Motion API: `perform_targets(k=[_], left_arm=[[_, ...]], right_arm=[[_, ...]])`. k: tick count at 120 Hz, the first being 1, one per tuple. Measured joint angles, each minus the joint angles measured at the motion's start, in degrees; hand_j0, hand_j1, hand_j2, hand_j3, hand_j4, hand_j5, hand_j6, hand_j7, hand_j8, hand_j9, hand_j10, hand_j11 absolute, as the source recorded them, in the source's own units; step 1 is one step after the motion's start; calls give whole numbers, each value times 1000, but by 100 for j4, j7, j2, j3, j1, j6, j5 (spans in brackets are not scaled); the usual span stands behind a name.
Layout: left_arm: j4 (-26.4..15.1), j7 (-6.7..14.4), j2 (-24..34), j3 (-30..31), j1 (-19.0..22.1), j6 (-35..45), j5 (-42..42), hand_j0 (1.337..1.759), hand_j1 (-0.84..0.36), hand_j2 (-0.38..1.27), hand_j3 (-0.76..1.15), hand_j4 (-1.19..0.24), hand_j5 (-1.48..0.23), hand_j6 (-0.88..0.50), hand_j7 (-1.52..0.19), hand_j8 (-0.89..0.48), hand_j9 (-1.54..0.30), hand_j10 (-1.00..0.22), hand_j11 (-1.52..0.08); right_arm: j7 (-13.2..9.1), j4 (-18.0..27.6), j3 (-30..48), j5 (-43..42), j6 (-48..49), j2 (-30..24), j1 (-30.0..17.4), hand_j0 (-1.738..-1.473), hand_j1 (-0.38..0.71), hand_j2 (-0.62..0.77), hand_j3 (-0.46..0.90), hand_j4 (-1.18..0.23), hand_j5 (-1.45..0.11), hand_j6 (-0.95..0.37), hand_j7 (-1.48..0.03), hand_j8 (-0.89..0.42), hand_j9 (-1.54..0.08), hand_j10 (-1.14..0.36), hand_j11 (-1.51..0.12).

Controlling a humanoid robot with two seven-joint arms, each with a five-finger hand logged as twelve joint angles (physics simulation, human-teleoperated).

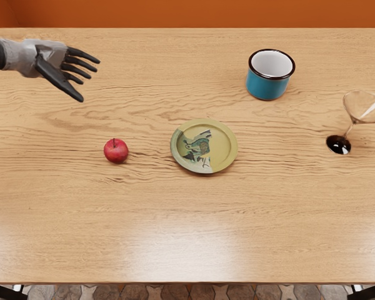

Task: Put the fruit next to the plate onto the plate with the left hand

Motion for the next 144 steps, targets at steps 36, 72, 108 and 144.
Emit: perform_targets(k=[36, 72, 108, 144], left_arm=[[-150, 1, 42, 37, 116, -1, 626, 1658, 51, 51, 0, -250, -324, -250, -324, -250, -323, -250, -323], [-2336, 1, 190, 1825, -460, 3011, 1453, 1658, 52, 51, 0, -250, -323, -250, -323, -250, -323, -249, -323], [-4914, 155, 80, 3314, -1013, 5967, 1334, 1658, 49, 52, 0, -253, -327, -253, -327, -253, -327, -253, -327], [-4923, 202, -507, 3836, -1109, 6528, 1307, 1658, -9, 61, 0, -300, -389, -301, -389, -300, -389, -300, -389]], right_arm=[[8, -478, 7, 11, -57, 0, -42, -1658, -312, -6, 0, -31, -40, -31, -40, -31, -40, -31, -40], [7, -564, 8, 13, -63, 0, -45, -1658, -312, -6, 0, -31, -40, -31, -40, -31, -40, -31, -40], [7, -569, 8, 13, -65, 0, -46, -1658, -312, -6, 0, -31, -40, -31, -40, -31, -40, -31, -40], [8, -569, 8, 13, -65, 0, -46, -1658, -312, -6, 0, -31, -40, -31, -40, -31, -40, -31, -40]])
